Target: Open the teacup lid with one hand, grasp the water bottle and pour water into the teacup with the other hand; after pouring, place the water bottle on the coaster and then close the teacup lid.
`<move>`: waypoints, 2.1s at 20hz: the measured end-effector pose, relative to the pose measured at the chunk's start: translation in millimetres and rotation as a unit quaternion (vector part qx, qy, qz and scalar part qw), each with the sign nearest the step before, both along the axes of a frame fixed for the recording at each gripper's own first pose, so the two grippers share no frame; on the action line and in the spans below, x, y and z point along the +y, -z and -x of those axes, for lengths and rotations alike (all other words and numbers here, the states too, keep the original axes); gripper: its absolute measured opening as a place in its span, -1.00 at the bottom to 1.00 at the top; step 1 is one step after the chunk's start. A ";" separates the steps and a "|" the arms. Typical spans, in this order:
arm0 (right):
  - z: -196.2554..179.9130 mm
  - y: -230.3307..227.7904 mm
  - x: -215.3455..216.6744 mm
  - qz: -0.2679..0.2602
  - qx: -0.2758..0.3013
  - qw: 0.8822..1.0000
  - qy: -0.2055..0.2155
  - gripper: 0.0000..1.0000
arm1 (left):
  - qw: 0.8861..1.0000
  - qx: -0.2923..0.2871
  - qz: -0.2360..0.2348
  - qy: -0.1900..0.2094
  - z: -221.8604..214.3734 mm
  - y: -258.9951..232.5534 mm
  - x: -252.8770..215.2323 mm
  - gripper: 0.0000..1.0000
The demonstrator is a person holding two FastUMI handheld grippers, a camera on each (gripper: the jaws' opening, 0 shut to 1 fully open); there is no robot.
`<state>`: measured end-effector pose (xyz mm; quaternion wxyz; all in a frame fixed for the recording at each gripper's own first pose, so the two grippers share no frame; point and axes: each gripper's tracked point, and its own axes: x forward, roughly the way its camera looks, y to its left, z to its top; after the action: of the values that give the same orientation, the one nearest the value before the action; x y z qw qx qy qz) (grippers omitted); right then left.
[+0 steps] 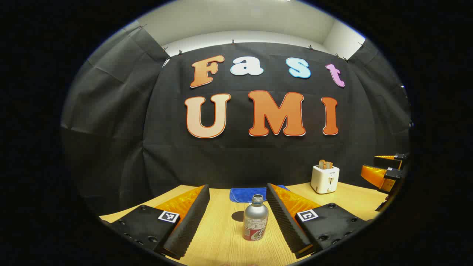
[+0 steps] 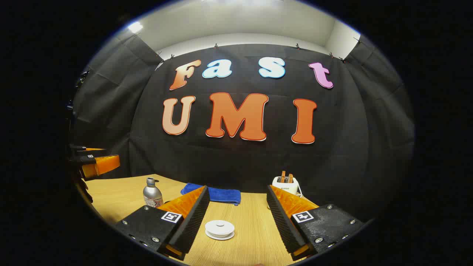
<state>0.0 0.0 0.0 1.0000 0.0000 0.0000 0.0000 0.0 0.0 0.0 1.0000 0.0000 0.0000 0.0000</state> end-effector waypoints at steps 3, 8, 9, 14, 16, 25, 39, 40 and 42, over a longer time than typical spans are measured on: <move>0.3 -3.9 2.0 0.002 -0.005 1.000 -0.001 0.83 | 1.000 -0.009 0.000 0.004 2.4 -4.2 -1.9 0.94; 1.6 -0.3 2.8 0.005 0.000 1.000 -0.002 0.86 | 1.000 -0.005 0.005 -0.004 4.2 0.7 5.9 0.99; 1.0 -1.0 3.3 0.005 0.001 1.000 -0.003 0.86 | 1.000 -0.005 0.005 -0.005 4.7 -0.7 7.1 0.99; 2.2 -3.3 7.9 0.006 0.000 1.000 -0.007 0.86 | 1.000 -0.010 0.002 -0.007 7.2 -3.6 8.3 0.99; 2.4 -4.5 9.4 0.008 -0.001 1.000 -0.008 0.86 | 1.000 -0.011 0.001 -0.009 8.2 -4.0 10.3 0.96; 1.3 13.4 16.5 -0.002 0.018 1.000 -0.023 0.86 | 1.000 -0.001 0.007 -0.011 11.8 3.1 10.9 0.99; -38.4 135.8 36.3 -0.025 0.163 0.985 -0.050 0.75 | 1.000 0.022 0.000 -0.014 13.5 25.6 9.5 0.99; -40.6 142.1 40.3 -0.030 0.170 0.983 -0.057 0.75 | 1.000 0.024 -0.001 -0.015 13.0 27.0 10.0 0.99; -48.1 155.1 46.7 -0.030 0.188 0.979 -0.068 0.75 | 1.000 0.026 -0.002 -0.015 13.2 28.5 10.2 0.94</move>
<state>48.1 46.7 -155.1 0.9794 0.0301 0.1875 0.0682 -13.2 10.2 -28.5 0.9996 0.0024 0.0258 0.0147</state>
